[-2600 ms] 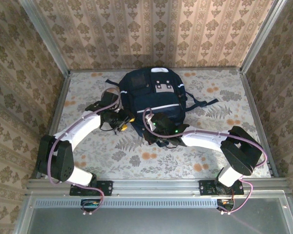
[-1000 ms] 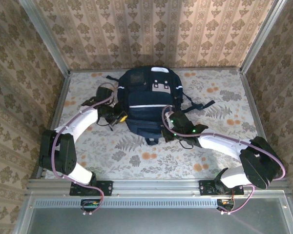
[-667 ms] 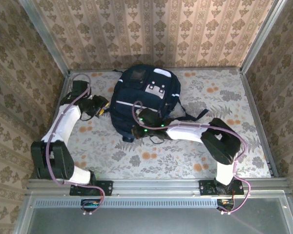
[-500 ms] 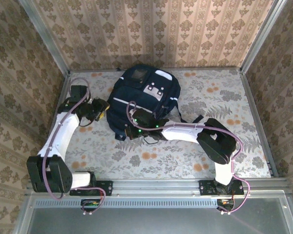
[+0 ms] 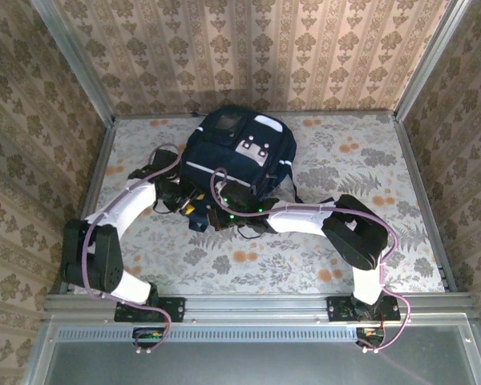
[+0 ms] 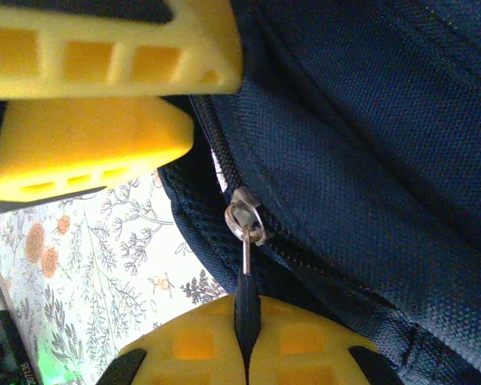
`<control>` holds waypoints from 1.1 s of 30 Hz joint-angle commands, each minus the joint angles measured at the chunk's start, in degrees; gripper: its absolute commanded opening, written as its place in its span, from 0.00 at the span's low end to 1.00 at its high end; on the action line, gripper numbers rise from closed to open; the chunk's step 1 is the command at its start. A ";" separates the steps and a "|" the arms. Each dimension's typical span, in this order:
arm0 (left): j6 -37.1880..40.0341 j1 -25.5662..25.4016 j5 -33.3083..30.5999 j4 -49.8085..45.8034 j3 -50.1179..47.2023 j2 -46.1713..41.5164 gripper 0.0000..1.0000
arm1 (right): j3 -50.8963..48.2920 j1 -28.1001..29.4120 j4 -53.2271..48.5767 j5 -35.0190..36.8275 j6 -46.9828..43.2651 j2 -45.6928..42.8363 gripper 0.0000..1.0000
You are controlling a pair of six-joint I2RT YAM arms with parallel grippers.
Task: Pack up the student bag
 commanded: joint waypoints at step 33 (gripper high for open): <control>3.78 5.76 -5.18 -2.30 5.75 -7.16 0.00 | -16.81 -6.95 -1.19 8.52 -5.79 -12.07 0.00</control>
